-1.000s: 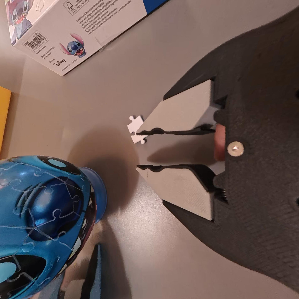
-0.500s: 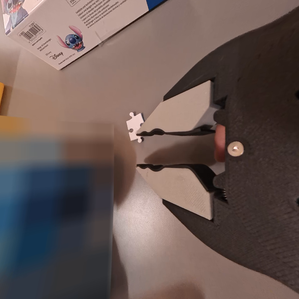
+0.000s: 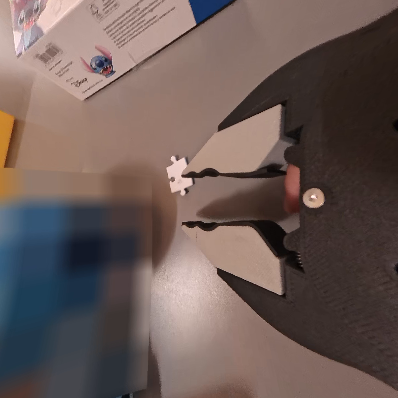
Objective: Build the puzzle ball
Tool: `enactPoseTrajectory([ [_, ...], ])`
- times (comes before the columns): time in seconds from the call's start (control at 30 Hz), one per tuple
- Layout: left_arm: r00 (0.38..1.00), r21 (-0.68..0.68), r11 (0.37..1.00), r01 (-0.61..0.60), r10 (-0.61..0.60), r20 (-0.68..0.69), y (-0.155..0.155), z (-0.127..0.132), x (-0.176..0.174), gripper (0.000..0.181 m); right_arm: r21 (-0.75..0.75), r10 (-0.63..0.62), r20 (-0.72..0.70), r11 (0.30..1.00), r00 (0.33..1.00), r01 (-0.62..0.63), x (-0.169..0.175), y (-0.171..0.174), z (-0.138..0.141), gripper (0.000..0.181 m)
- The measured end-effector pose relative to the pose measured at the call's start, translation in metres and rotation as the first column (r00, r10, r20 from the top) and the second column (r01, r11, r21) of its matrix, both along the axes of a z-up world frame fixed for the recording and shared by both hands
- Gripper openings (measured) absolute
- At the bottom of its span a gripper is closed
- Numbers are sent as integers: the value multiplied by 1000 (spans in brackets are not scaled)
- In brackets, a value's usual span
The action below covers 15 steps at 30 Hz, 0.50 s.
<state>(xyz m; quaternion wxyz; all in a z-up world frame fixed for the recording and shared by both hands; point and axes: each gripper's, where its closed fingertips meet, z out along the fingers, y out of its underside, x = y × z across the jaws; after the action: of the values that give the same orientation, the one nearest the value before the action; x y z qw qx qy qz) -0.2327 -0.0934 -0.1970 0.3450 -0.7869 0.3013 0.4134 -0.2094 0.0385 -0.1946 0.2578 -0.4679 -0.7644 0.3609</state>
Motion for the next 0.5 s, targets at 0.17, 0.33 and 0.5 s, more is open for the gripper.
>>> enactPoseTrajectory([
  [0.17,965,26,998,63,-67,255,-29,5,22,36,-30,-53,15,998,998,54,3,19,-3,50],
  [0.33,924,63,997,53,-73,375,-48,5,20,38,-44,-53,35,998,998,55,-3,19,-5,73],
  [0.5,923,80,996,47,-74,377,-53,0,21,32,13,-34,90,999,995,33,-21,13,-16,73],
])
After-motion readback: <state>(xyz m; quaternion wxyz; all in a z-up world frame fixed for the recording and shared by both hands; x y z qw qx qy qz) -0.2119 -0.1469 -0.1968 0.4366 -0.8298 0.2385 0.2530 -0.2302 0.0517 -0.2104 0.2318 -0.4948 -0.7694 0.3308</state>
